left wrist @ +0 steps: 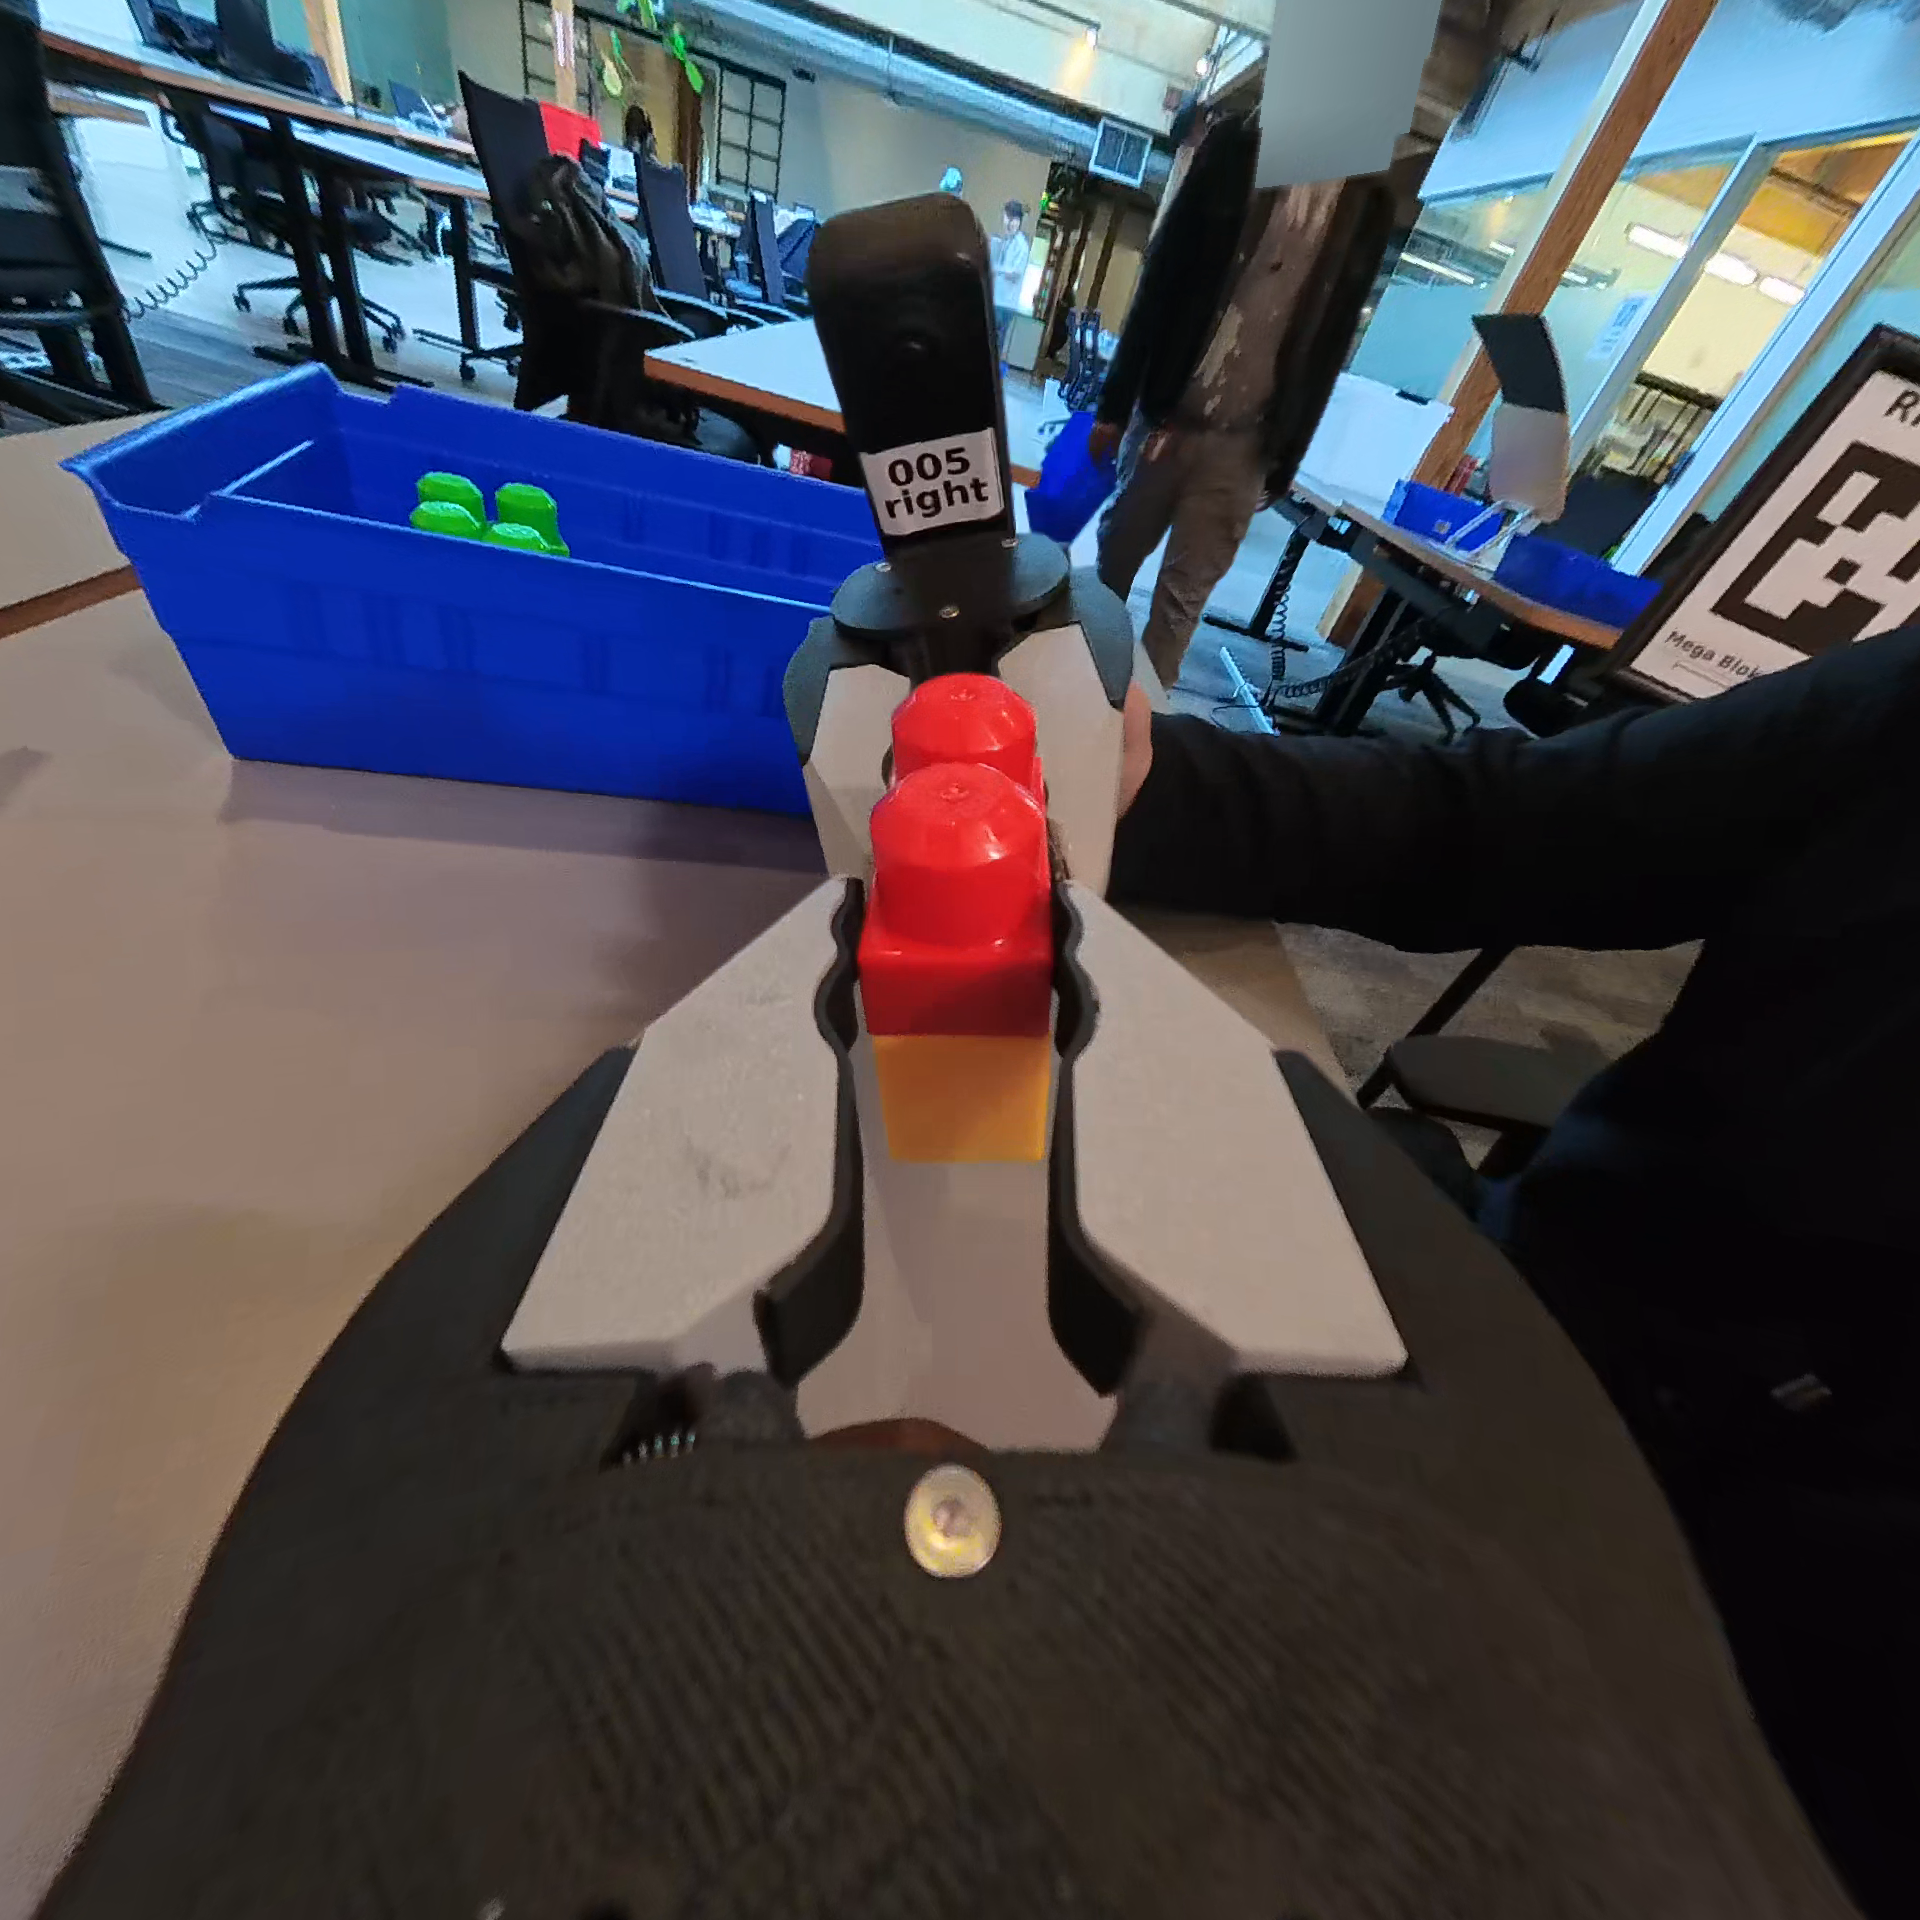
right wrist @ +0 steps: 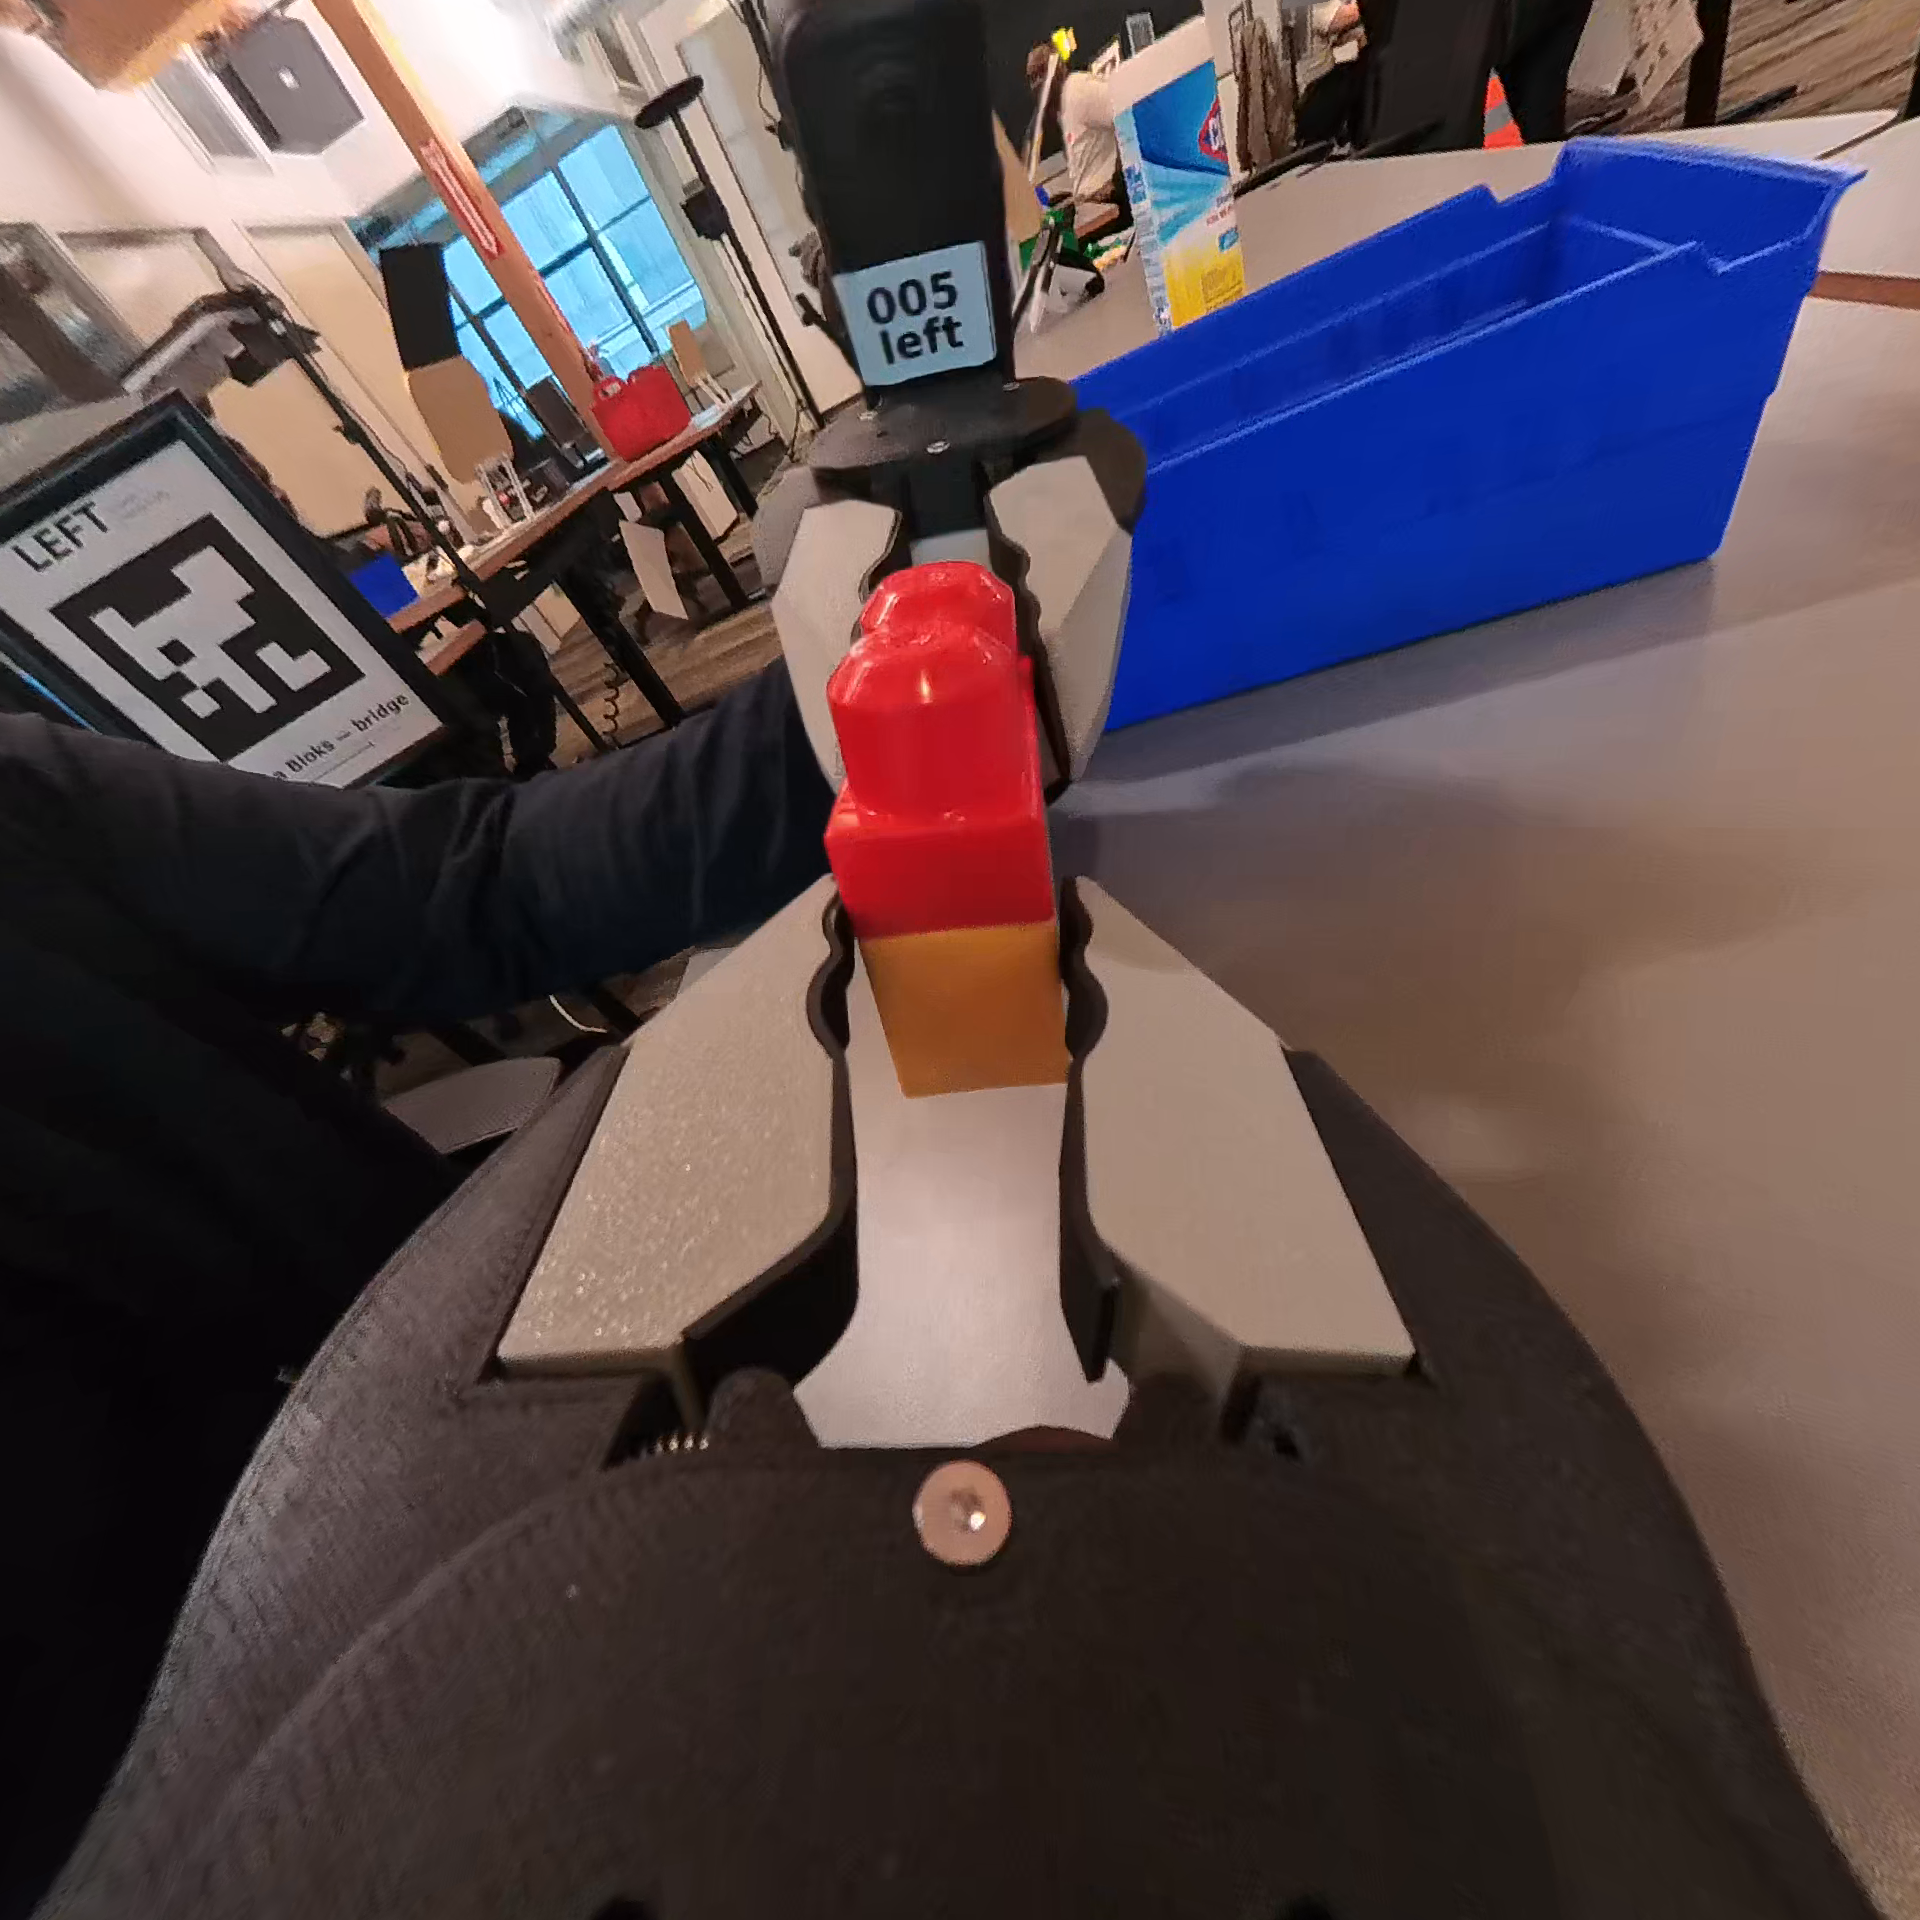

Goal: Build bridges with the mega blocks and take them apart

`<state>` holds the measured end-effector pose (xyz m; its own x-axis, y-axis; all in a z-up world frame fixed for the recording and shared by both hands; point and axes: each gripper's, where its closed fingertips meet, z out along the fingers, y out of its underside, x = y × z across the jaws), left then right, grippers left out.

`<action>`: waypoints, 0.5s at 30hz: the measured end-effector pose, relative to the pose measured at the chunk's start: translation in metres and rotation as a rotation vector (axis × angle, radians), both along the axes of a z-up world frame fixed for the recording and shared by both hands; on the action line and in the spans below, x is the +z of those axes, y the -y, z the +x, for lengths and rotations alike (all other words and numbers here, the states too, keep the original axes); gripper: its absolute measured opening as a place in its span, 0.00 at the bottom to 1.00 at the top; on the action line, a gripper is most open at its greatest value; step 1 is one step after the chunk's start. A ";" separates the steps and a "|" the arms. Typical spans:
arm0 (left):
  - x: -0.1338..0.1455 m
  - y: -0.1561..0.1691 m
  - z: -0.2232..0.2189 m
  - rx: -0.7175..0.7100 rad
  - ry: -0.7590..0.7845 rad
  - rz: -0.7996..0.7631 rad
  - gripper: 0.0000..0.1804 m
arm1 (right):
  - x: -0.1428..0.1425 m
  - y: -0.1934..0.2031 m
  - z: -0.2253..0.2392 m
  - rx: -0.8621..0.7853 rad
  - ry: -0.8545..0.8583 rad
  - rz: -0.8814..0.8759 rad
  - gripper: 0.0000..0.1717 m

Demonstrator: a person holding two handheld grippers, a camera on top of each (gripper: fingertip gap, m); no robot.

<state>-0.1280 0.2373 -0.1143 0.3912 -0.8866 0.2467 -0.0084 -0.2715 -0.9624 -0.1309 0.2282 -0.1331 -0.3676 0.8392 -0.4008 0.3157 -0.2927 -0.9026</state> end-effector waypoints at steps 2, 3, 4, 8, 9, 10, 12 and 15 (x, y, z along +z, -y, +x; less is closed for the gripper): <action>-0.004 -0.001 0.001 0.001 -0.013 -0.012 0.19 | -0.004 -0.001 -0.001 -0.013 0.012 0.035 0.21; -0.005 -0.001 0.002 -0.003 -0.014 -0.020 0.19 | -0.005 -0.001 -0.001 -0.017 0.015 0.055 0.20; -0.006 0.000 0.002 -0.009 -0.015 -0.028 0.19 | -0.005 -0.001 -0.001 -0.017 0.017 0.066 0.20; -0.013 0.001 0.005 -0.021 -0.045 -0.042 0.19 | -0.008 0.001 -0.002 -0.011 0.030 0.084 0.21; -0.014 0.000 0.006 -0.021 -0.051 -0.045 0.19 | -0.010 0.001 -0.002 -0.012 0.039 0.096 0.21; -0.016 0.000 0.008 -0.025 -0.058 -0.048 0.19 | -0.012 0.002 -0.002 -0.011 0.047 0.105 0.21; -0.016 -0.001 0.009 -0.019 -0.060 -0.045 0.19 | -0.014 0.001 -0.003 -0.023 0.055 0.133 0.21; -0.013 0.000 0.010 -0.021 -0.049 -0.036 0.19 | -0.011 0.000 -0.003 -0.043 0.048 0.180 0.20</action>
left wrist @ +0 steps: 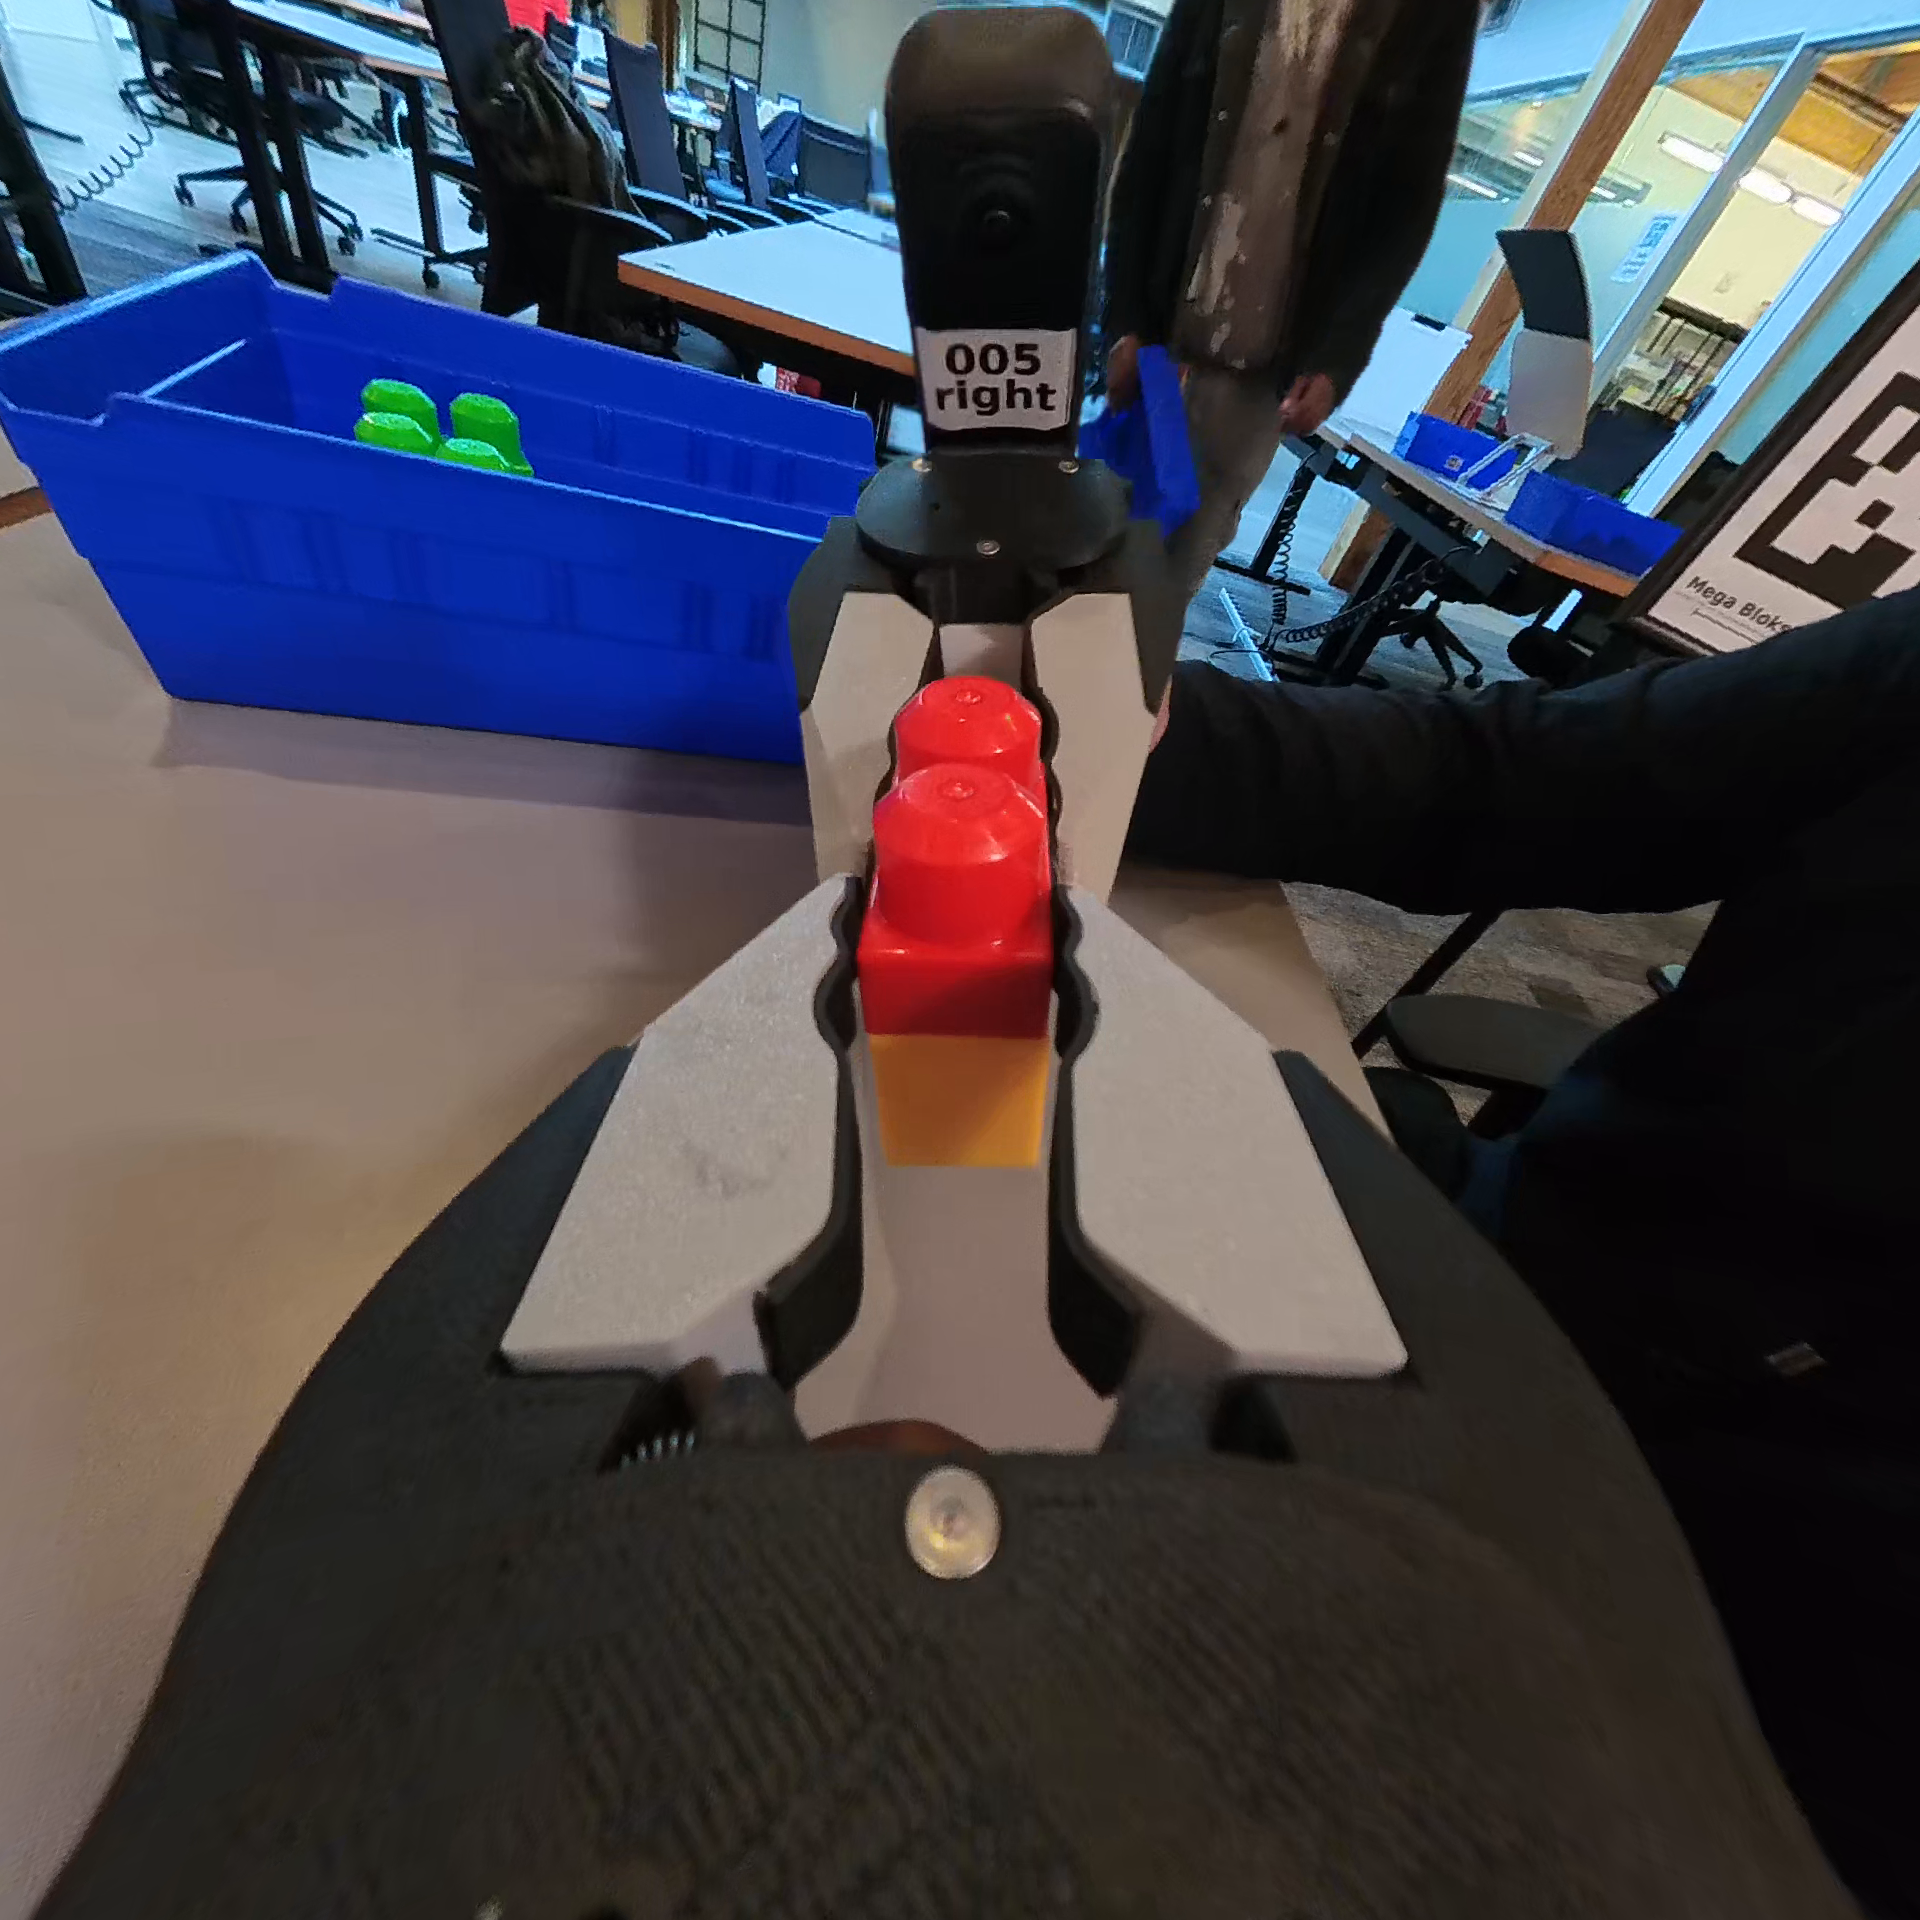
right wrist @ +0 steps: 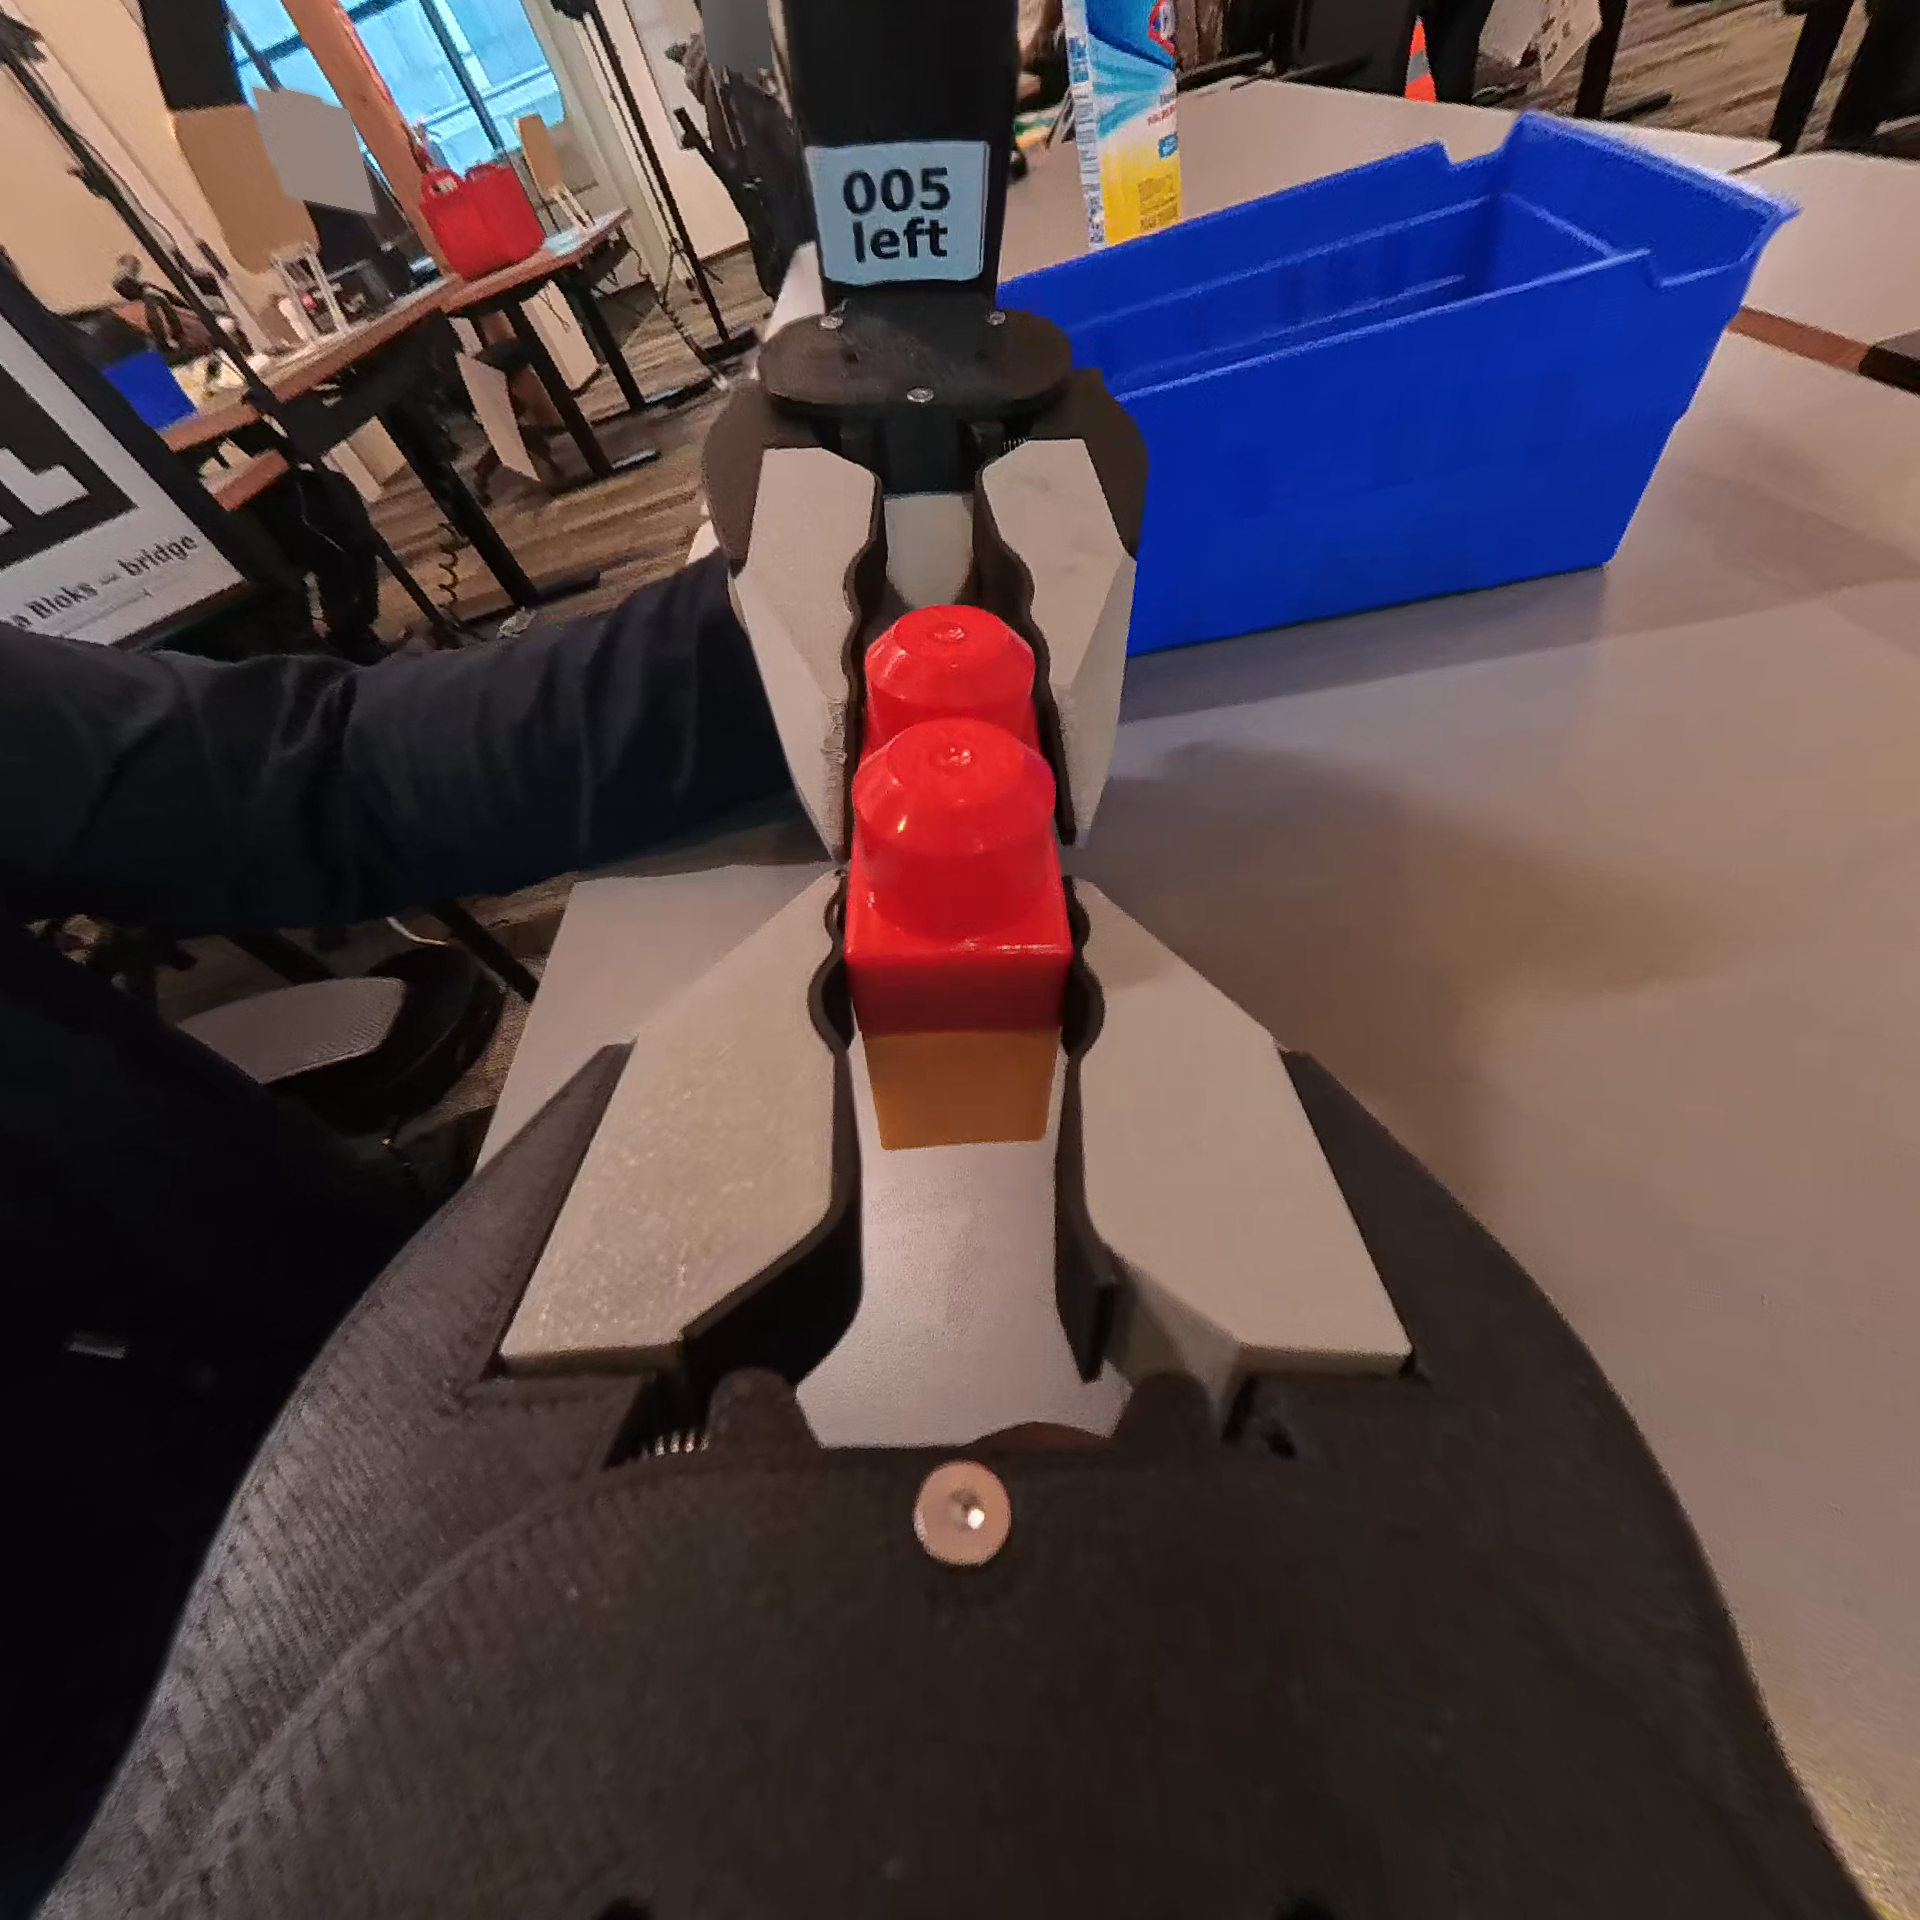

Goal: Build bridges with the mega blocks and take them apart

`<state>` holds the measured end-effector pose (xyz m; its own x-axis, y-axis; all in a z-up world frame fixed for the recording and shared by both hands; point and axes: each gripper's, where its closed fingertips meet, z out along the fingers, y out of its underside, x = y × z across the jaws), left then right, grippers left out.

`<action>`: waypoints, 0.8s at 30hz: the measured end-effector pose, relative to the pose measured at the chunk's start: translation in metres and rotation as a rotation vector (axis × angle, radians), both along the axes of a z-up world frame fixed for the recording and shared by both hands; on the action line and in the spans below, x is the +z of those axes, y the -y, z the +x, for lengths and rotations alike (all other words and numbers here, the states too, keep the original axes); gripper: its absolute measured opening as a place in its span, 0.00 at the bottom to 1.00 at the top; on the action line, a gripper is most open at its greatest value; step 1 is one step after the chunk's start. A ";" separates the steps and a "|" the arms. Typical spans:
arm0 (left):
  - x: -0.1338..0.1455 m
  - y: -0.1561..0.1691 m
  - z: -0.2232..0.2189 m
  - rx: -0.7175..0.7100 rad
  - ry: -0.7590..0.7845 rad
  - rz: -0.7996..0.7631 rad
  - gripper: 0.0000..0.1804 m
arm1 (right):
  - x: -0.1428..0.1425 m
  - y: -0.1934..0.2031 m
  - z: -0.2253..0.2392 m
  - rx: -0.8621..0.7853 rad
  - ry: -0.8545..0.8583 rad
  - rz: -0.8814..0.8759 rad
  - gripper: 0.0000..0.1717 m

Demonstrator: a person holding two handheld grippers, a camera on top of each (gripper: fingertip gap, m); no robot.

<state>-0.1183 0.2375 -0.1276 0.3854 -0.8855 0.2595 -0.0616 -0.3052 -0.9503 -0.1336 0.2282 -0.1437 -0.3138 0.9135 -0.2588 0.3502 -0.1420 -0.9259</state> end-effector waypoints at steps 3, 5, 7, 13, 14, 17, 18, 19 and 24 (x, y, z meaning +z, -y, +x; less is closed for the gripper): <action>-0.001 -0.003 0.000 0.016 -0.002 -0.008 0.19 | 0.001 -0.003 0.001 -0.027 0.007 0.023 0.20; -0.002 -0.005 -0.003 0.030 0.008 -0.023 0.19 | 0.000 -0.007 0.002 -0.058 0.017 0.047 0.20; 0.002 -0.008 -0.009 0.045 0.044 -0.034 0.20 | 0.006 -0.013 0.006 -0.098 0.009 0.048 0.20; 0.009 -0.016 -0.021 0.105 0.093 -0.050 0.20 | 0.070 -0.050 0.066 -0.348 -0.168 0.074 0.20; 0.007 -0.017 -0.021 0.106 0.085 -0.053 0.20 | 0.079 -0.067 0.084 -0.431 -0.184 0.083 0.20; 0.001 -0.017 -0.016 0.108 0.052 -0.068 0.20 | 0.076 -0.137 0.149 -0.726 -0.121 0.107 0.20; -0.002 -0.017 -0.015 0.107 0.032 -0.074 0.20 | 0.065 -0.162 0.171 -0.827 -0.069 0.116 0.20; -0.006 -0.017 -0.012 0.101 0.009 -0.079 0.20 | 0.051 -0.184 0.192 -0.914 -0.004 0.118 0.20; -0.029 -0.014 -0.001 0.077 -0.119 -0.078 0.20 | -0.010 -0.246 0.243 -1.156 0.328 0.198 0.21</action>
<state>-0.1195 0.2515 -0.1561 0.4835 -0.8311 0.2747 -0.1462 -0.3861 -0.9108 0.1097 0.4743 -0.1541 0.7655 0.6434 0.0026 0.3321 -0.3917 -0.8581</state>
